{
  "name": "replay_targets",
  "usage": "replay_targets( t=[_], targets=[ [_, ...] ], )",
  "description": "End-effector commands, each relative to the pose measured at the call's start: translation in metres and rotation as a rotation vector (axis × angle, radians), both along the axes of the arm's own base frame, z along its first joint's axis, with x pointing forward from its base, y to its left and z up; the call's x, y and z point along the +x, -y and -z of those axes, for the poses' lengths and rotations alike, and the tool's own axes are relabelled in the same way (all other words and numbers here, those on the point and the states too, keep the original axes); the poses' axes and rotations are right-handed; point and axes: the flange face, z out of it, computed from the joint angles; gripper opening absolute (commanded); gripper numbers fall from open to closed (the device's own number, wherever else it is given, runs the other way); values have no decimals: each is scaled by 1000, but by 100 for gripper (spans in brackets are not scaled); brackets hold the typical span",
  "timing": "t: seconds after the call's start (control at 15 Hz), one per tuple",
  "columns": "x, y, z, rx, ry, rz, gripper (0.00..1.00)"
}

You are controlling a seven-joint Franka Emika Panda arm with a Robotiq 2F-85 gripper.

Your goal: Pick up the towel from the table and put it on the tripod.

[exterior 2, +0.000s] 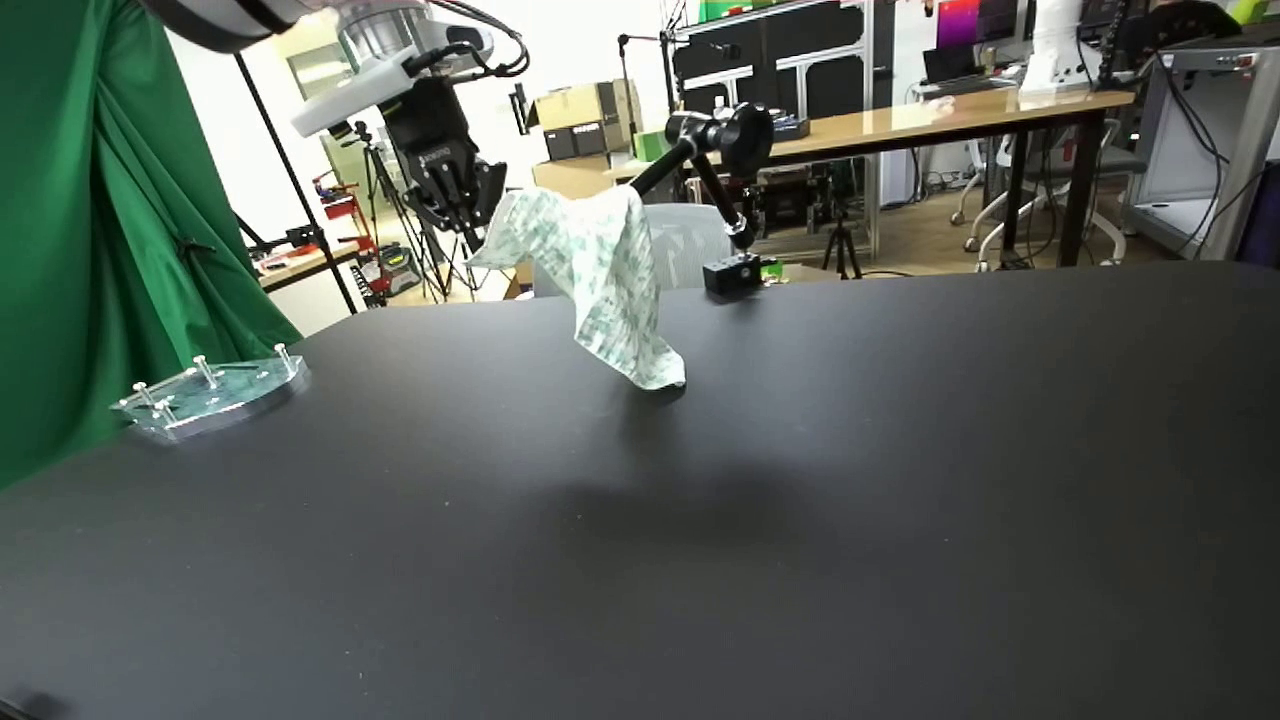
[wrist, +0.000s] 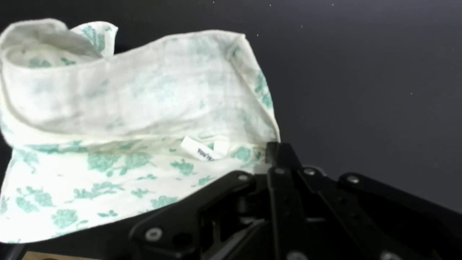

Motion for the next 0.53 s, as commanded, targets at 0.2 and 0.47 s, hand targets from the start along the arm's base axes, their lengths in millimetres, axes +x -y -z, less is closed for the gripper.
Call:
replay_targets(
  t=[0.2, 0.47],
  targets=[
    [-4, -6, 22, -8, -50, -1, 0],
    [-5, -4, 32, -5, -78, -1, 26]
  ],
)
